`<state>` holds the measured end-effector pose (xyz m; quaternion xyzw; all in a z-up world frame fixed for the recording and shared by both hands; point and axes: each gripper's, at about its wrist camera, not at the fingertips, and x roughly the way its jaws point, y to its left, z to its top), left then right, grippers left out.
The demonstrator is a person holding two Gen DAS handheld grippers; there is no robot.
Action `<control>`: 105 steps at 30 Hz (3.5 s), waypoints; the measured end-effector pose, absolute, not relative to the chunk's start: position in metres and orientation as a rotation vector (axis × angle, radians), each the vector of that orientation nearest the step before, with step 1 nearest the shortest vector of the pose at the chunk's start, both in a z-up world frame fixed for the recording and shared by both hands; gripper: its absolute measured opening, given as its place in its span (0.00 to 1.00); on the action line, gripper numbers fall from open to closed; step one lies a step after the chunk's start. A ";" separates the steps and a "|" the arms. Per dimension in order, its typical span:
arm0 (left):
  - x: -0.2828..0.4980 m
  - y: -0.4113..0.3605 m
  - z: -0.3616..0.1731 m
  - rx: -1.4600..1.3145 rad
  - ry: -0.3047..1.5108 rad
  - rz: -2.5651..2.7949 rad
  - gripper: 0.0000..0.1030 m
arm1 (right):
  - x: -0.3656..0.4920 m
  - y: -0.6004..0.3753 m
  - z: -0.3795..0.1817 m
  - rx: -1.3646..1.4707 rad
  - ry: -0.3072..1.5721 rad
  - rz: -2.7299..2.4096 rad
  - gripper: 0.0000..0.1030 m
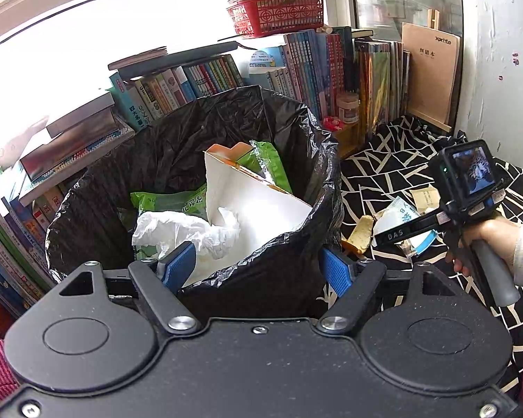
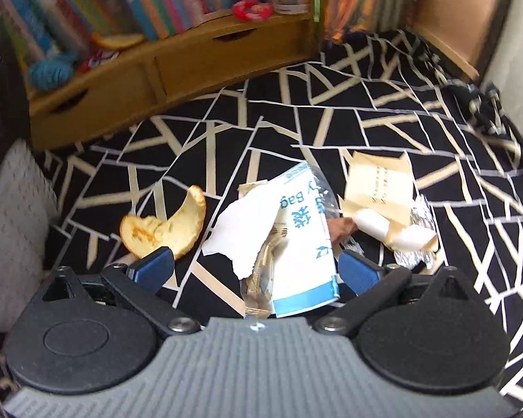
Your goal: Collect trash
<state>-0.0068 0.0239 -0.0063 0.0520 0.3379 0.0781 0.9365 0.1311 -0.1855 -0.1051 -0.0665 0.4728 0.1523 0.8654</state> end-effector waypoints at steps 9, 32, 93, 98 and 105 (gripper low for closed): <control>-0.006 0.024 -0.007 0.108 0.691 0.160 0.73 | 0.125 -0.166 -0.142 -0.284 1.014 0.334 1.00; -0.006 0.024 -0.008 0.108 0.693 0.160 0.73 | 0.104 -0.153 -0.138 -0.368 0.824 0.274 0.99; -0.004 0.026 -0.011 0.123 0.693 0.158 0.73 | 0.113 -0.122 -0.144 -0.458 0.812 0.445 0.86; -0.003 0.027 -0.013 0.123 0.696 0.159 0.73 | 0.119 -0.125 -0.147 -0.445 0.802 0.400 0.93; -0.001 0.028 -0.014 0.120 0.701 0.161 0.73 | 0.129 -0.141 -0.144 -0.294 0.873 0.399 0.69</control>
